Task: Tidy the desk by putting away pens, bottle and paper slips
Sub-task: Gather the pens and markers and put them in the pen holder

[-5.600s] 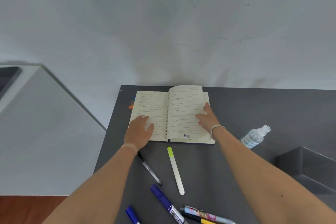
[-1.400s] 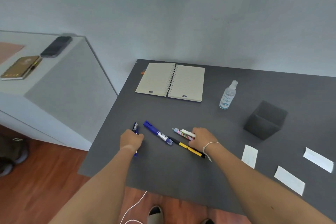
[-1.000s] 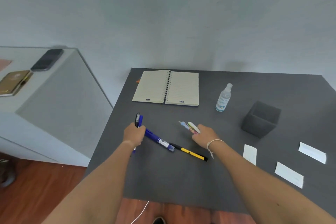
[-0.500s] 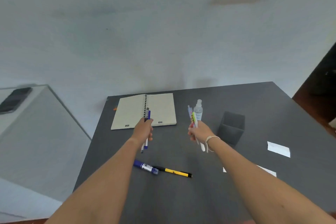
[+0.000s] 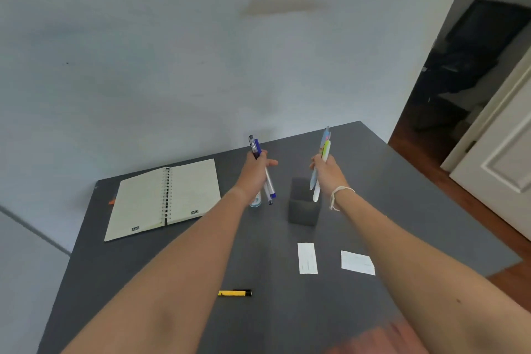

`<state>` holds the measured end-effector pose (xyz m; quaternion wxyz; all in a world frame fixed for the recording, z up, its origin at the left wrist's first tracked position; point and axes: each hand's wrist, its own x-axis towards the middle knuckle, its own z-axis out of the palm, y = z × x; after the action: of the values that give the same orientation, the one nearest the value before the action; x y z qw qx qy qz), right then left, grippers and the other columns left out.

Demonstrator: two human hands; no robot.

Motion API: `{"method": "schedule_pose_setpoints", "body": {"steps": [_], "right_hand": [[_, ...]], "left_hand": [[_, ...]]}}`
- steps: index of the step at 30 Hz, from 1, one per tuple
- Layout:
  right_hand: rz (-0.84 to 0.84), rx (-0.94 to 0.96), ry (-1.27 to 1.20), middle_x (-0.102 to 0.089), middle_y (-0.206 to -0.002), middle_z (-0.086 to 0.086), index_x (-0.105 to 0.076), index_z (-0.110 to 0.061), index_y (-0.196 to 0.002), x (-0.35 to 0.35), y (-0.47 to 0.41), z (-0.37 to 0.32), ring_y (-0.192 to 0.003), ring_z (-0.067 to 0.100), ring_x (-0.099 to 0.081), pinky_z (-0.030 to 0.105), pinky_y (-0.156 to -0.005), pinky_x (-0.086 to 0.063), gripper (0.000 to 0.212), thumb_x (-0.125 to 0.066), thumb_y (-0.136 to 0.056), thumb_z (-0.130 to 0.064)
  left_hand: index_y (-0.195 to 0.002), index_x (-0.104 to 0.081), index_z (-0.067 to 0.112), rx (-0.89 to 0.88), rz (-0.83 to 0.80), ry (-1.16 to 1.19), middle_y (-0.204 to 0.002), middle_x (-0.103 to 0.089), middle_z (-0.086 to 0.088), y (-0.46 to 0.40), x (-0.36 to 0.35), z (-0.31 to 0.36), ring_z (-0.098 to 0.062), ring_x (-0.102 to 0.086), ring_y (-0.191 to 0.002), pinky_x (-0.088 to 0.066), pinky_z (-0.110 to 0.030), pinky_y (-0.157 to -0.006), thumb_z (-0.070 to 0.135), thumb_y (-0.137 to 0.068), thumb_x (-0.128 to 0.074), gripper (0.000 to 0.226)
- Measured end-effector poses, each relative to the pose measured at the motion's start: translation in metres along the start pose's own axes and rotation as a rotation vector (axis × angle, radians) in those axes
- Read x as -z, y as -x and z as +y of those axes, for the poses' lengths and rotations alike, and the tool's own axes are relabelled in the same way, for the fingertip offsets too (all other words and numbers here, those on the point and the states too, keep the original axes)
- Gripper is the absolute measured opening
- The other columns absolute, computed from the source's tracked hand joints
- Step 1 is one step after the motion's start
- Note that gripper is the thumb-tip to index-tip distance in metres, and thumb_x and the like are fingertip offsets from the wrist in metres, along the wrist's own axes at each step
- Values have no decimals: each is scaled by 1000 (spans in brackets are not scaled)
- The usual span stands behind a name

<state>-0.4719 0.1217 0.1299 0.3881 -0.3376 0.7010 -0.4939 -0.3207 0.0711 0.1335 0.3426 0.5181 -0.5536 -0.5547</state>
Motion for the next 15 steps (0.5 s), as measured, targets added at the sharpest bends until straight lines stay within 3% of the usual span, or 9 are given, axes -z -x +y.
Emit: {"method": "schedule_pose_setpoints", "body": {"steps": [1,4,9,12,15], "right_hand": [[6,8,-1,-52,-102,7,-48,-10,-109,4,-3,1,-93,21,-48,28,-80,-33,23,-34,-98,-26],[10,32,22,-51,-104,6,-48,-6,-121,13,-7,4,-94,19,-48,25,-74,-36,30,-39,-98,-23],[-5,40,107,-61,-113,13,-56,-6,-116,15,-17,19,-93,19,-54,30,-83,-47,24,-49,-95,-16],[-44,45,217,-64,-110,18,-60,-2,-110,14,-19,29,-86,19,-54,25,-72,-46,22,-53,-93,-14],[-75,58,327,-64,-110,20,-61,0,-110,11,-21,37,-87,23,-56,28,-76,-45,25,-56,-91,-14]], "left_hand": [[-126,-37,15,-11,-17,-15,-105,-62,2,-3,-9,2,-7,-48,-83,-40,-26,-74,30,-101,-29,31],[-117,-42,18,-26,-33,-20,-108,-59,-1,-11,-30,4,-15,-52,-95,-47,-31,-85,26,-100,-34,20],[-107,-51,17,-35,-22,-42,-105,-55,-4,-18,-44,-7,-17,-53,-95,-48,-22,-71,14,-96,-44,13],[-119,-55,13,-4,-50,-126,-110,-57,-5,-21,-46,-19,-18,-56,-99,-52,-29,-84,15,-95,-48,25],[-118,-59,10,8,-61,-222,-116,-63,-10,-23,-46,-30,-24,-61,-105,-50,-40,-98,15,-92,-52,27]]}}
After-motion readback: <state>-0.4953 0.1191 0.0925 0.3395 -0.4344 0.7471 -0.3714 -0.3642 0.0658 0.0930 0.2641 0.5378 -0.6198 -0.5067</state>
